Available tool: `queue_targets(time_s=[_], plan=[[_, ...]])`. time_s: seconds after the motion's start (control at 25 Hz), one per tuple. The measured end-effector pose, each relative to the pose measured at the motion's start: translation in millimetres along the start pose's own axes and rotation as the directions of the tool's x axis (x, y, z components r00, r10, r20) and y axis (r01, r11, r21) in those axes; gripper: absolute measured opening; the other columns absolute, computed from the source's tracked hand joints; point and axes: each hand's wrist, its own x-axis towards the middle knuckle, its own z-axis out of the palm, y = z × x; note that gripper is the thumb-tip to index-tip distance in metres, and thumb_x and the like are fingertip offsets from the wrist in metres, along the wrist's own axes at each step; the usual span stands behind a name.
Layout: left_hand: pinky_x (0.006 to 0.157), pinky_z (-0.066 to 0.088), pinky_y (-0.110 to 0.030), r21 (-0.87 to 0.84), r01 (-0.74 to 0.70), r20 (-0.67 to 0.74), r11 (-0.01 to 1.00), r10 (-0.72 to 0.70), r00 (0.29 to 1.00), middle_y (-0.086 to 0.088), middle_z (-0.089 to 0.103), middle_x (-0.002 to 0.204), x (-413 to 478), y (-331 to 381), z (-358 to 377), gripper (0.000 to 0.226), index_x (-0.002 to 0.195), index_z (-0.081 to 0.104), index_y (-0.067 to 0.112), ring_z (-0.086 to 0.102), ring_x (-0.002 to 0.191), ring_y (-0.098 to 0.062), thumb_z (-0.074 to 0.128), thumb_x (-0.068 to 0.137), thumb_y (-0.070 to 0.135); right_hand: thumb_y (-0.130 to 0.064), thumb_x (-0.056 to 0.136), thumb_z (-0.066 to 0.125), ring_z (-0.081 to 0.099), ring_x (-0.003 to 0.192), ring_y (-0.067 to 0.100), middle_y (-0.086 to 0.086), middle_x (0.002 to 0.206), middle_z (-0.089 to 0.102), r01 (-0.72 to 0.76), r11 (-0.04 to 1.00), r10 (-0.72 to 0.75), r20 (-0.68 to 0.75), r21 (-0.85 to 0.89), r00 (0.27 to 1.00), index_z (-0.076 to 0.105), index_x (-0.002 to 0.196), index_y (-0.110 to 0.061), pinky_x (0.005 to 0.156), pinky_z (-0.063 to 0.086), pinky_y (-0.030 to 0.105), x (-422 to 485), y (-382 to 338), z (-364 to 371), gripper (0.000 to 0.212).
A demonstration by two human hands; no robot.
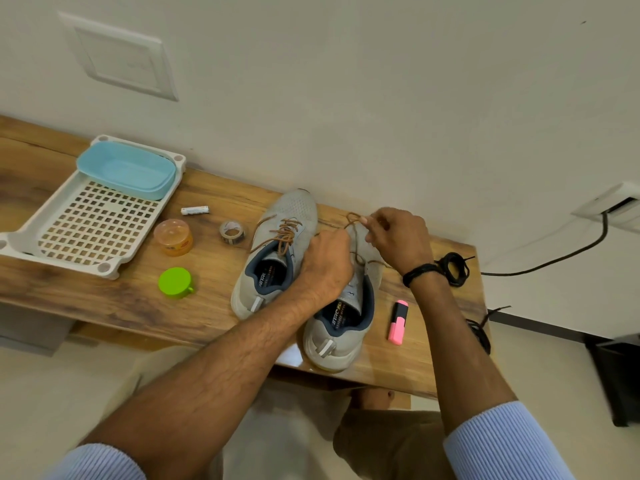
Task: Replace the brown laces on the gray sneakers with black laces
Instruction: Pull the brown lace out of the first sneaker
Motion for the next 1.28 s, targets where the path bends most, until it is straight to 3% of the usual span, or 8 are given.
queue_targets(time_s=[0.16, 0.32, 0.48, 0.64, 0.8, 0.96, 1.16, 1.28], plan=[[0.071, 0.045, -0.034, 0.001, 0.012, 0.011, 1.0, -0.012, 1.0, -0.017, 0.062, 0.108, 0, -1, -1, 0.013, 0.099, 0.06, 0.006, 0.06, 0.1, -0.032, 0.06, 0.087, 0.001, -0.019, 0.087, 0.072, 0.062, 0.087, 0.016, -0.002, 0.088, 0.07, -0.057, 0.989, 0.099, 0.319, -0.139, 0.943, 0.073, 0.092, -0.017, 0.071, 0.041, 0.024, -11, 22, 3, 0.006], [0.071, 0.043, -0.035, 0.009, 0.019, 0.008, 1.0, -0.019, 1.0, -0.016, 0.062, 0.109, 0, -3, -2, 0.015, 0.103, 0.06, 0.005, 0.06, 0.101, -0.032, 0.058, 0.088, 0.002, -0.02, 0.087, 0.072, 0.059, 0.085, 0.017, -0.001, 0.089, 0.068, -0.137, 0.976, 0.186, 0.321, -0.171, 0.929, 0.07, 0.086, -0.017, 0.071, 0.04, 0.026, -14, 28, 8, 0.004], [0.075, 0.046, -0.037, 0.031, 0.005, 0.007, 0.999, -0.006, 1.0, -0.018, 0.062, 0.112, 0, -6, 0, 0.018, 0.109, 0.059, 0.003, 0.06, 0.103, -0.034, 0.056, 0.091, 0.003, -0.02, 0.087, 0.066, 0.054, 0.06, 0.022, 0.006, 0.063, 0.057, -0.428, 0.887, 0.427, -0.047, -0.171, 0.903, 0.057, 0.059, -0.01, 0.052, 0.039, 0.024, -14, 28, 4, 0.03], [0.072, 0.044, -0.034, 0.055, -0.002, -0.033, 0.998, 0.004, 0.999, -0.018, 0.063, 0.111, 1, -6, -1, 0.015, 0.106, 0.06, 0.002, 0.061, 0.101, -0.032, 0.056, 0.092, 0.002, -0.004, 0.087, 0.061, 0.063, 0.099, 0.034, 0.017, 0.11, 0.066, -0.599, 0.799, 0.574, -0.369, 0.054, 0.731, 0.07, 0.105, -0.006, 0.078, 0.05, 0.033, -18, 49, -17, 0.02], [0.078, 0.046, -0.035, 0.045, 0.024, -0.047, 0.999, -0.022, 0.999, -0.018, 0.06, 0.116, 2, -7, -3, 0.019, 0.112, 0.059, 0.002, 0.059, 0.106, -0.033, 0.058, 0.092, 0.005, -0.017, 0.083, 0.075, 0.062, 0.097, 0.025, 0.012, 0.12, 0.058, -0.321, 0.946, 0.322, -0.051, 0.038, 0.945, 0.061, 0.122, -0.019, 0.087, 0.052, 0.036, -17, 36, -6, 0.042], [0.077, 0.042, -0.034, 0.059, 0.033, -0.026, 0.998, -0.032, 0.999, -0.018, 0.06, 0.117, 2, -8, -5, 0.024, 0.114, 0.057, 0.001, 0.058, 0.108, -0.034, 0.061, 0.092, 0.009, -0.029, 0.083, 0.076, 0.06, 0.082, 0.016, 0.001, 0.087, 0.067, -0.152, 0.984, 0.172, 0.289, -0.09, 0.942, 0.072, 0.088, -0.015, 0.068, 0.04, 0.025, -16, 22, 11, 0.016], [0.071, 0.038, -0.031, 0.034, 0.043, -0.009, 0.998, -0.042, 0.999, -0.019, 0.061, 0.116, 7, -12, -2, 0.023, 0.112, 0.058, 0.001, 0.059, 0.107, -0.033, 0.062, 0.091, 0.009, -0.021, 0.089, 0.067, 0.065, 0.085, 0.033, 0.019, 0.089, 0.068, -0.6, 0.796, 0.563, -0.265, -0.081, 0.783, 0.069, 0.087, 0.001, 0.073, 0.053, 0.035, -16, 46, -11, 0.021], [0.072, 0.039, -0.031, 0.025, 0.046, -0.02, 0.999, -0.046, 0.999, -0.018, 0.06, 0.115, 8, -10, 0, 0.023, 0.112, 0.058, 0.002, 0.058, 0.107, -0.032, 0.063, 0.09, 0.009, -0.016, 0.091, 0.065, 0.062, 0.106, 0.038, 0.023, 0.114, 0.064, -0.63, 0.766, 0.575, -0.3, -0.13, 0.761, 0.066, 0.108, 0.001, 0.086, 0.051, 0.039, -21, 52, -17, 0.023]])
